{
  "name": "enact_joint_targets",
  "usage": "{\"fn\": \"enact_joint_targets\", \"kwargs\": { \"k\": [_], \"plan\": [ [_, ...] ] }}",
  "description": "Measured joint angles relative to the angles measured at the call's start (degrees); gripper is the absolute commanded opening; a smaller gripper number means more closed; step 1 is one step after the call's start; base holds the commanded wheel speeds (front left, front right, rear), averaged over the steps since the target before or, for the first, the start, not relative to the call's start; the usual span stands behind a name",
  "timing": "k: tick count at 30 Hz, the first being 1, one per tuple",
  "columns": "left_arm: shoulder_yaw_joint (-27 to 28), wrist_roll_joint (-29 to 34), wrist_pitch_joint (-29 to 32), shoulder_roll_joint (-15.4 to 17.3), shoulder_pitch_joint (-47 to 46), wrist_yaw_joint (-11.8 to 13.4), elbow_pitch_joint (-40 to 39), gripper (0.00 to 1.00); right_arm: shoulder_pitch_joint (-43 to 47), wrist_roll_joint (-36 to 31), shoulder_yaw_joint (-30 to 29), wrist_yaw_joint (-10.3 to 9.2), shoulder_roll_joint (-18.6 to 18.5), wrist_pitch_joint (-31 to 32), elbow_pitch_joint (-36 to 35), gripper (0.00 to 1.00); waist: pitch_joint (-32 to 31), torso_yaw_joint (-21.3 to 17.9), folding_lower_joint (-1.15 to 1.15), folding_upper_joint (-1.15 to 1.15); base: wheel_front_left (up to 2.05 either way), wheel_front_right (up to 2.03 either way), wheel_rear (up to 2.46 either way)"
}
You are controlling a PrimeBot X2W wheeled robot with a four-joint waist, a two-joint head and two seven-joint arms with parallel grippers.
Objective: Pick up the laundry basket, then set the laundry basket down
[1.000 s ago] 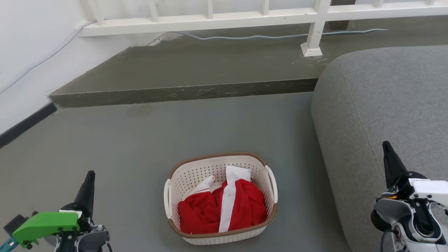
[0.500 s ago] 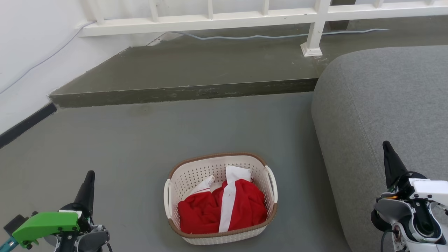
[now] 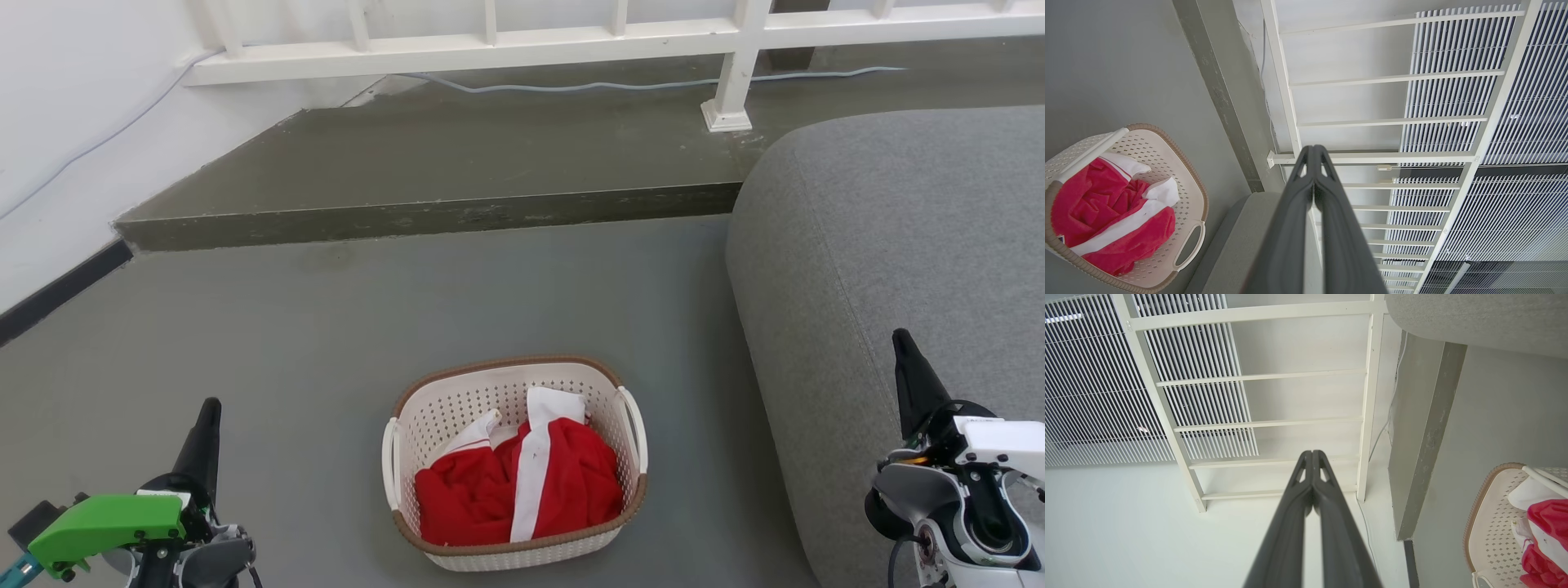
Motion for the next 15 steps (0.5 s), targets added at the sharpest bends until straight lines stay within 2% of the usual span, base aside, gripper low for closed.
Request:
{"fn": "enact_joint_targets", "kwargs": {
  "k": [15],
  "plan": [
    [0.05,0.0,0.01,-0.01,0.0,0.0,-0.02,0.0,0.0,0.0,-0.04,0.0,0.02,0.0,-0.01,0.0,0.0,0.0,0.0,0.0,0.0,0.0,0.0]
  ]
}}
